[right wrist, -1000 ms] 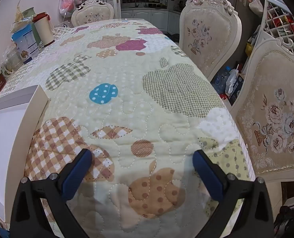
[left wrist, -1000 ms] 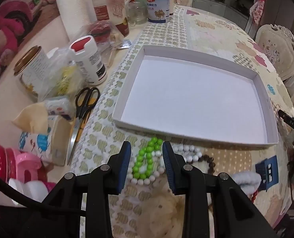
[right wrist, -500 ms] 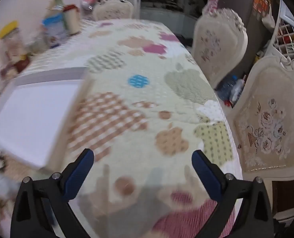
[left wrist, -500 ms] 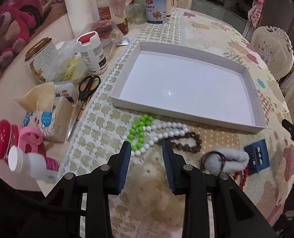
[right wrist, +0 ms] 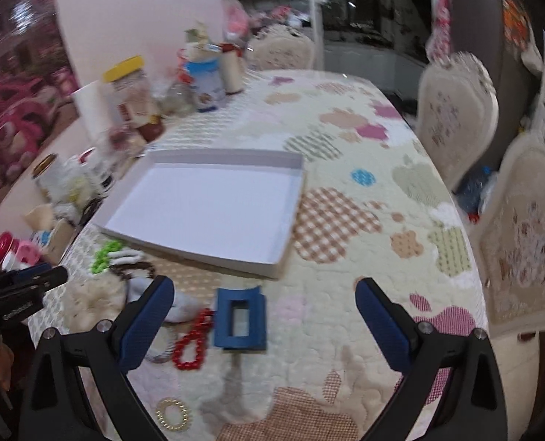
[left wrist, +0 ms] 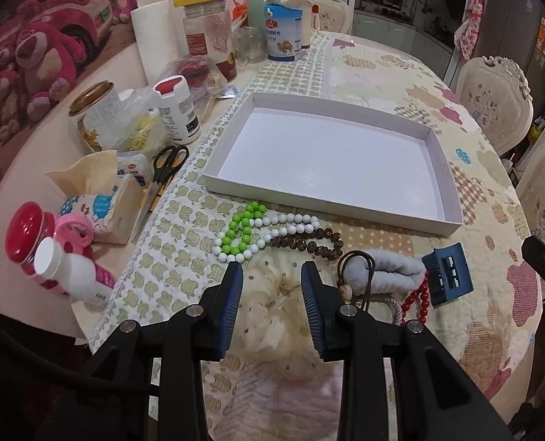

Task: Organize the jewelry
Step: 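Move both tools over the jewelry pile beside the white tray, then grasp the cream polka-dot scrunchie with the left tool while the right tool grasps the black beaded hair tie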

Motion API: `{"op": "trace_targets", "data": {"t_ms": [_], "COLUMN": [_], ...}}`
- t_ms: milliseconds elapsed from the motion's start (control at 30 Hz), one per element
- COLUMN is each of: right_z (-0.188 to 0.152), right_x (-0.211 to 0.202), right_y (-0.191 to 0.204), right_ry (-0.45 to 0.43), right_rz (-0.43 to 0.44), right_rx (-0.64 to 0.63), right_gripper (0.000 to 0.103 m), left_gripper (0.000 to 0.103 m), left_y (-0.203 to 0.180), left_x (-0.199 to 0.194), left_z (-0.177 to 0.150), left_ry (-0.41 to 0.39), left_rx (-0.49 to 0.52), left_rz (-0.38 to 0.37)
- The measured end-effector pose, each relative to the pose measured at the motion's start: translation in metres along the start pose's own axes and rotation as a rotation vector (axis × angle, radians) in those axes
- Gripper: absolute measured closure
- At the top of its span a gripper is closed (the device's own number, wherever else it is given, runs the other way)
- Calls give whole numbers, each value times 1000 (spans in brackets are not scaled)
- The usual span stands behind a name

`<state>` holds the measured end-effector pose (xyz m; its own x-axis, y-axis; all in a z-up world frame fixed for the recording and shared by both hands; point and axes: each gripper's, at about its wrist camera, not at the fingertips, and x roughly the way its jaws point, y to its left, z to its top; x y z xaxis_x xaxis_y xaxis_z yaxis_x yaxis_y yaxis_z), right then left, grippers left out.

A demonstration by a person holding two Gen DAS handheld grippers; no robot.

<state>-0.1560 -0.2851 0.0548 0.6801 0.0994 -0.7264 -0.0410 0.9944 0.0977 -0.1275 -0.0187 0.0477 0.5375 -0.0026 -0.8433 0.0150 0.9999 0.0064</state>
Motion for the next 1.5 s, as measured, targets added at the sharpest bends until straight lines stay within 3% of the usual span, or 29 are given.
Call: {"op": "trace_targets", "data": {"t_ms": [300,900,1500], "right_z": [2,0,-6], "right_x": [-27,-47,-42], "right_y": [32,46,55], "right_ry": [-37,-98,-63], "right_rz": [43,78,59], "right_rx": [-73,-81,-112], "right_gripper": [2,2,2], "left_gripper": [71,71,71], "left_y": [5,10,12], "left_x": [-18,-26,-27], "left_z": [-10,-21,-24], "left_ry": [-29,-43,-41], "left_rx": [-36,-56,-48], "left_rz": [14,28,28]}}
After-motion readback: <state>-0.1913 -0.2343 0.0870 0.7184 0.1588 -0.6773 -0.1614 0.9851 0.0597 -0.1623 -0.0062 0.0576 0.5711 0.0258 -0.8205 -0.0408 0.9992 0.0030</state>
